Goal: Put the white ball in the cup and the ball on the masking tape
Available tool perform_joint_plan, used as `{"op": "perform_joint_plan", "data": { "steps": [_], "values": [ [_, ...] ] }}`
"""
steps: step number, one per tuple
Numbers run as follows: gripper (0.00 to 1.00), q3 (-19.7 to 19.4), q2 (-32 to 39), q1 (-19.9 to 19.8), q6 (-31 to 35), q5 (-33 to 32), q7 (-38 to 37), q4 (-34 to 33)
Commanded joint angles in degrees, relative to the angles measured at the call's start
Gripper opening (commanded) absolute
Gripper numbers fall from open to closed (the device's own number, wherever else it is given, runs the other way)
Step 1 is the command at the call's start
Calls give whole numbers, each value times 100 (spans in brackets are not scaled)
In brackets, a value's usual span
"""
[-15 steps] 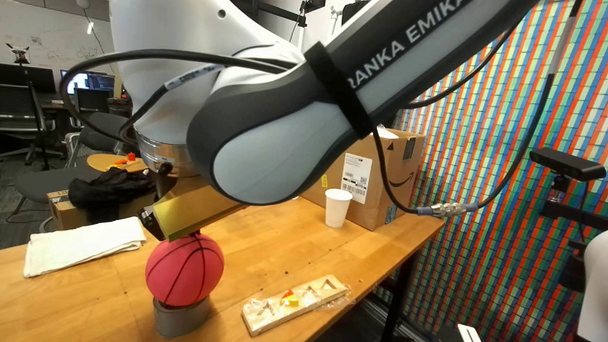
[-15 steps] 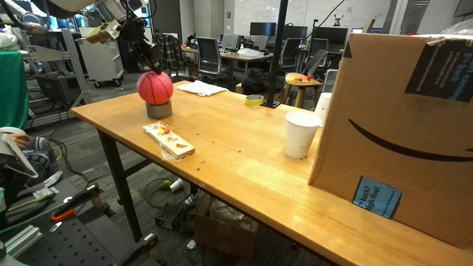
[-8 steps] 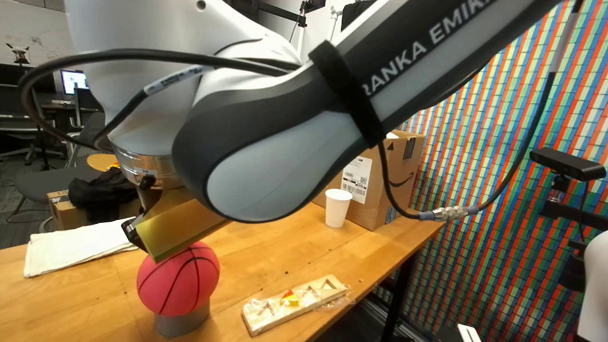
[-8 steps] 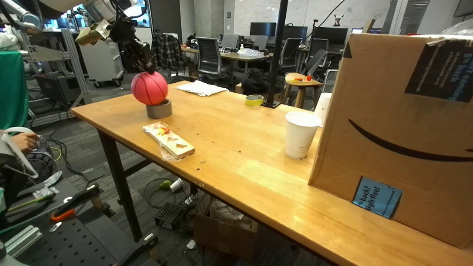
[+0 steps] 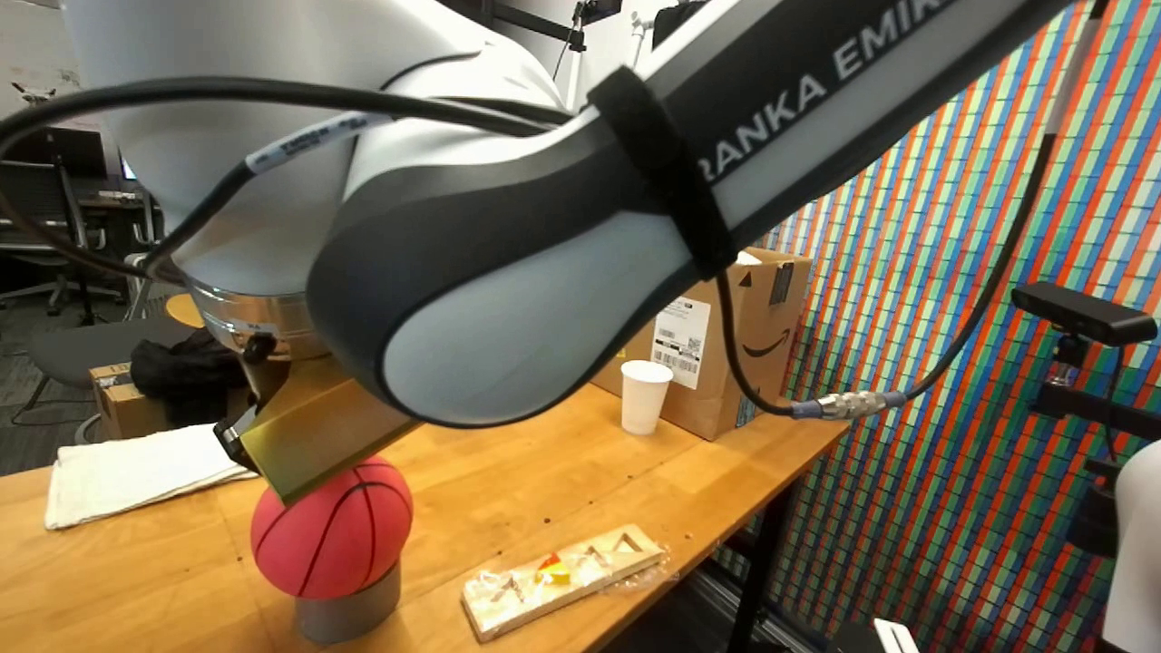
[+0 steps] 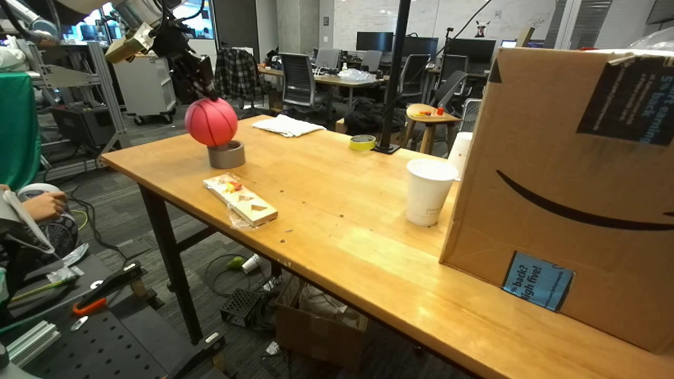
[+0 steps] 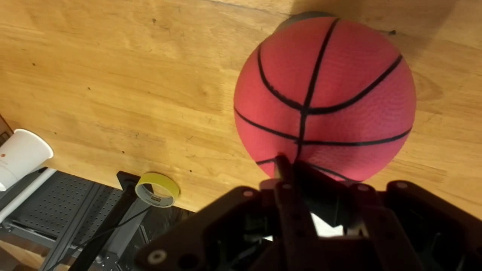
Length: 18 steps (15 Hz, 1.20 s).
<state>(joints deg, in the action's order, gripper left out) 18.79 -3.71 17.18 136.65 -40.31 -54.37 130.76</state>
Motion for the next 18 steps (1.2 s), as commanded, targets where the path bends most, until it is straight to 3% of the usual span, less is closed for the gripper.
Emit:
{"op": "perform_joint_plan", "data": {
  "steps": [1,10,11,13,18],
  "values": [
    [2,73,128,-5,-186,-190,-92,-265],
    [3,2,429,32,-173,-255,-59,-476],
    [32,-11,438,33,-157,-254,-57,-468],
    [39,-38,435,28,-110,-228,-54,-447],
    [77,-106,283,-6,58,-132,15,-338]
  ]
}}
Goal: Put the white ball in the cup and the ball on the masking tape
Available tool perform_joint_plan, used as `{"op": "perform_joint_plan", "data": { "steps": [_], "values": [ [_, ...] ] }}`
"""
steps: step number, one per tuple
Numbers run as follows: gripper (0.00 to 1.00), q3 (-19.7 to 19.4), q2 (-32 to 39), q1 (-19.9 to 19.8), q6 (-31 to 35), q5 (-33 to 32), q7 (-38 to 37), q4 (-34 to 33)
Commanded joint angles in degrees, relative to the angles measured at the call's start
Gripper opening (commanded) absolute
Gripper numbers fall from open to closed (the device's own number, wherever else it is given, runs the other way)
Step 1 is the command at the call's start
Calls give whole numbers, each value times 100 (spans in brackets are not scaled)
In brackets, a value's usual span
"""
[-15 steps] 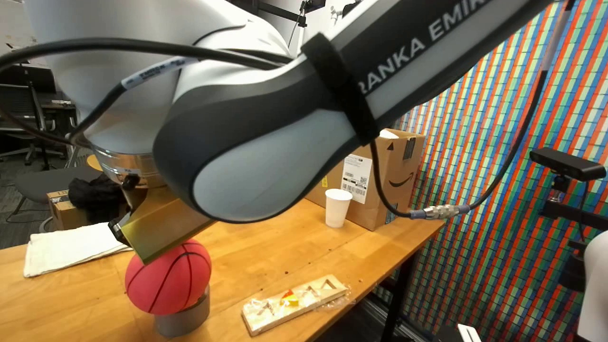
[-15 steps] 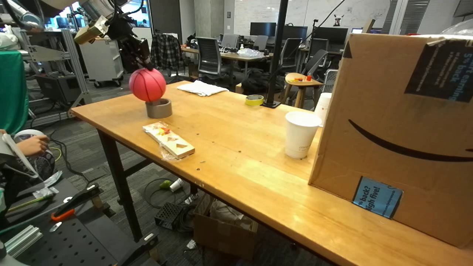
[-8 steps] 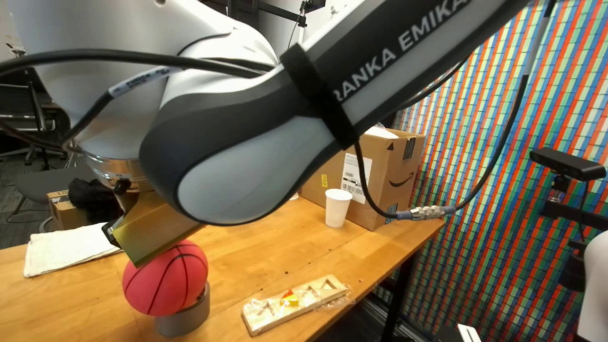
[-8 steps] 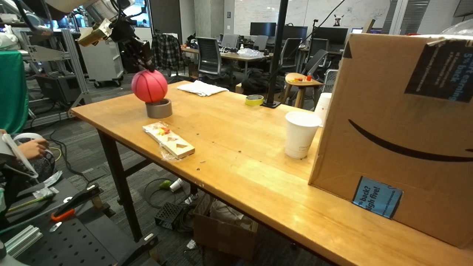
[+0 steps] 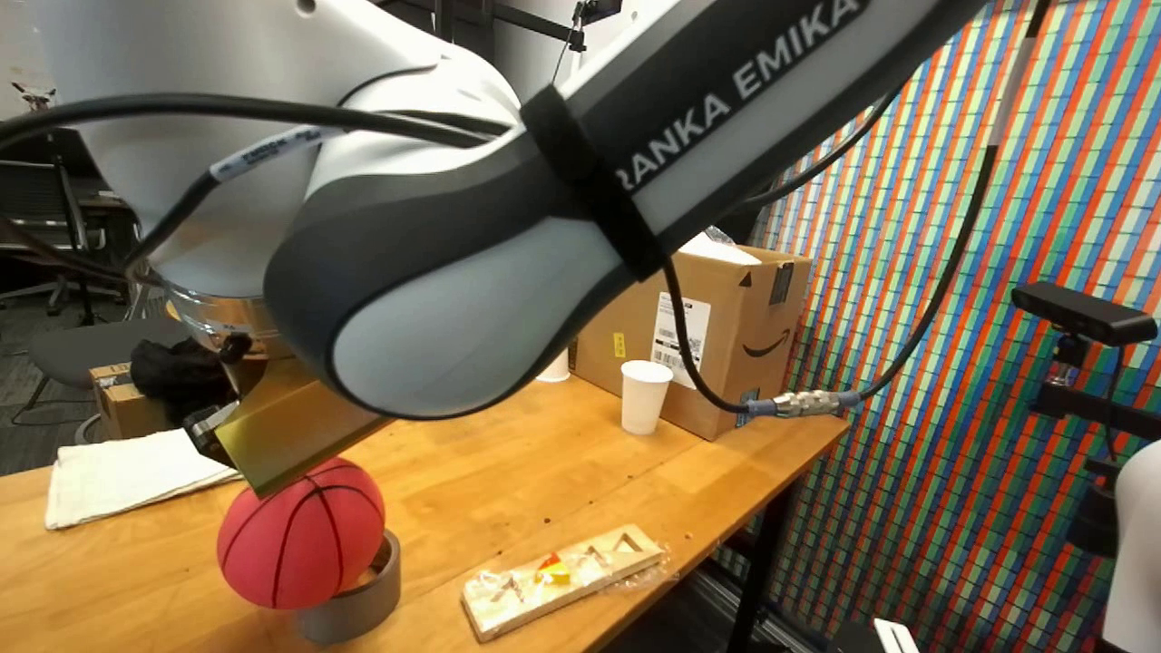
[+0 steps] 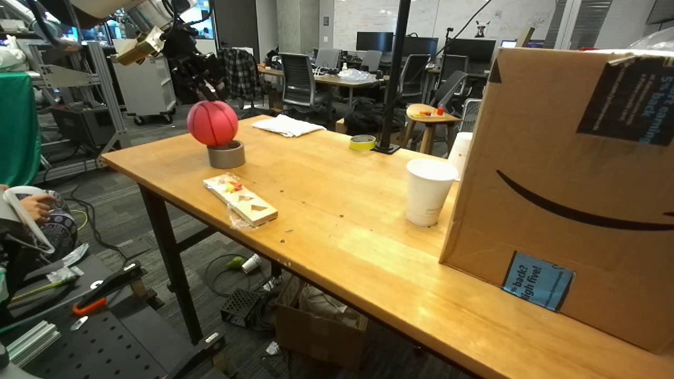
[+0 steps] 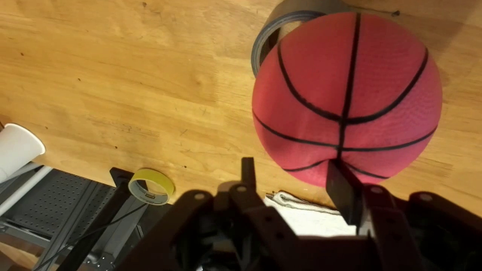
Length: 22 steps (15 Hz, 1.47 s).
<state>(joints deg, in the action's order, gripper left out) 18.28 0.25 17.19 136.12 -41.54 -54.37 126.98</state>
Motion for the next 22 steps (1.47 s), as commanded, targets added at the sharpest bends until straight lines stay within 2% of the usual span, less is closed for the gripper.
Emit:
{"op": "perform_joint_plan", "data": {
  "steps": [1,3,4,18,22],
  "values": [
    [84,-74,-162,-22,153,-9,32,71],
    [99,-123,-236,-58,210,23,71,96],
    [100,-154,-266,-79,235,53,94,107],
    [100,-705,-483,-626,756,275,219,385],
    [100,-783,-631,-716,892,766,455,505]
  ]
}}
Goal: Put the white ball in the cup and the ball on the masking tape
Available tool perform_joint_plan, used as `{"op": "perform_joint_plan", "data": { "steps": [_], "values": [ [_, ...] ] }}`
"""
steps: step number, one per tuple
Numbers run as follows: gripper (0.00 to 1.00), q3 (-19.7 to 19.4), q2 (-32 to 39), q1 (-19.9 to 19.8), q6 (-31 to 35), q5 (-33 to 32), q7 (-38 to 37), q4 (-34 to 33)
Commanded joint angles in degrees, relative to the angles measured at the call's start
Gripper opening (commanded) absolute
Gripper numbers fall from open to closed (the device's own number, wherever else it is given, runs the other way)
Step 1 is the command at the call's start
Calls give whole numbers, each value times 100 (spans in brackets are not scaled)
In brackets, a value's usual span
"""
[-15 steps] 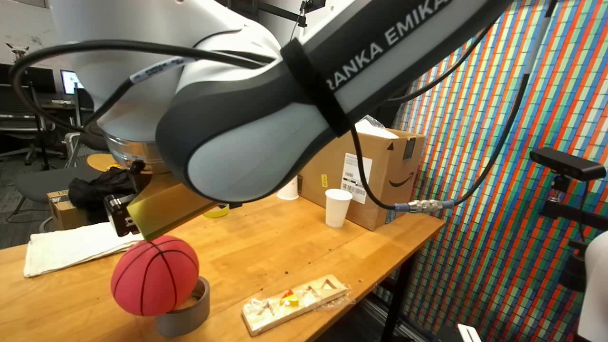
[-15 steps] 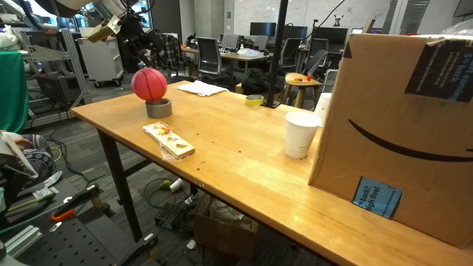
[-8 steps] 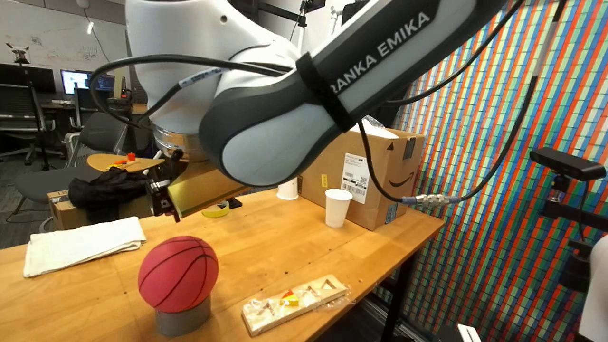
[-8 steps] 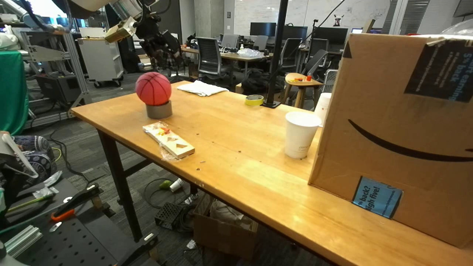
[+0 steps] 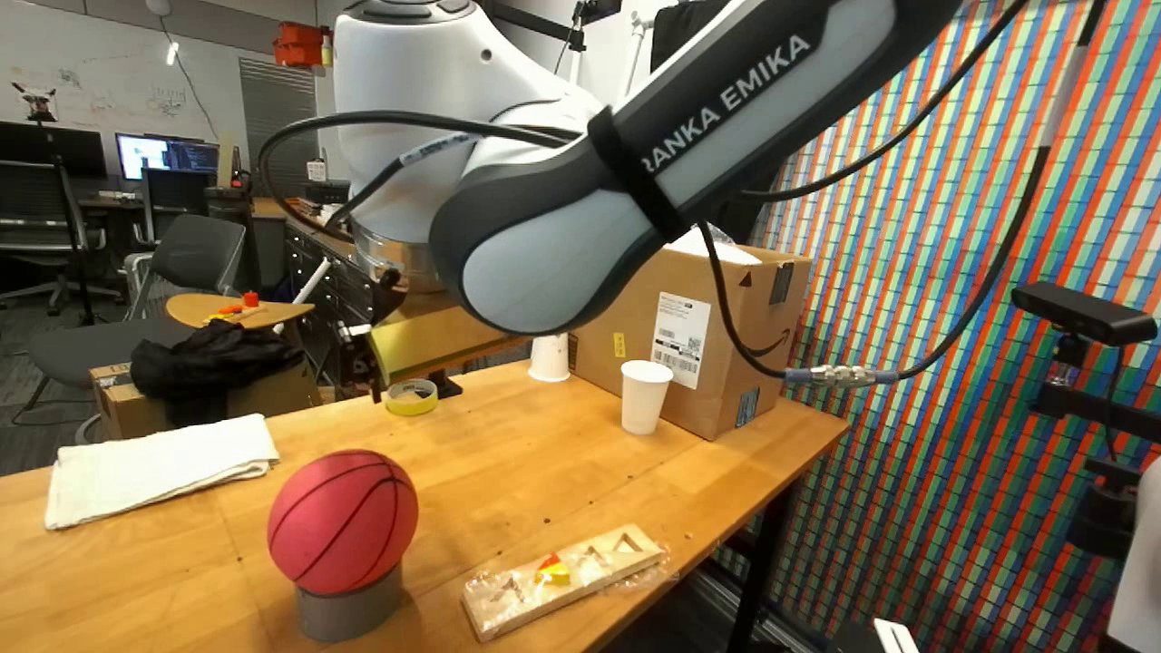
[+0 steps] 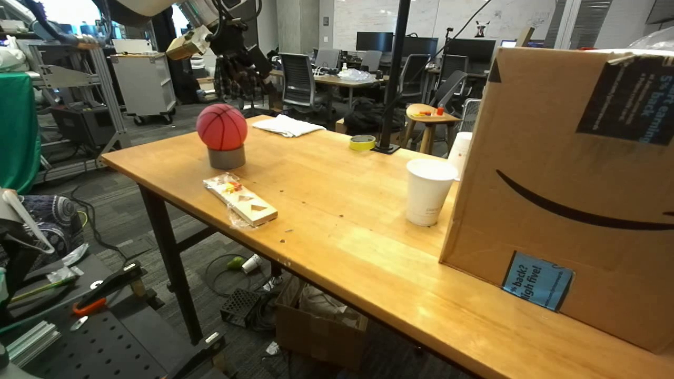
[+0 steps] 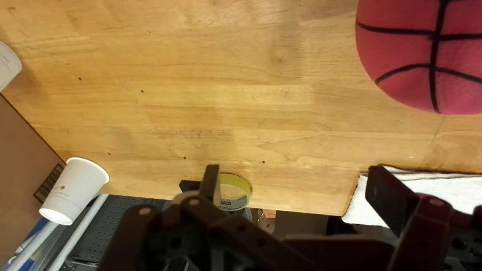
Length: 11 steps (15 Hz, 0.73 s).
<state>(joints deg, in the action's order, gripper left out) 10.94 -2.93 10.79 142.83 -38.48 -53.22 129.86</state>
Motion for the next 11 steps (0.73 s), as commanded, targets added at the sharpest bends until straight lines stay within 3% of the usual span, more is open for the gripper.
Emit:
{"op": "perform_joint_plan", "data": {
  "steps": [1,2,4,11],
  "values": [
    [100,-63,-384,-73,269,871,579,281],
    [100,31,-72,-98,71,422,206,54],
    [100,34,-159,-125,96,713,414,110],
    [100,43,-208,-136,129,768,439,163]
  ]
}}
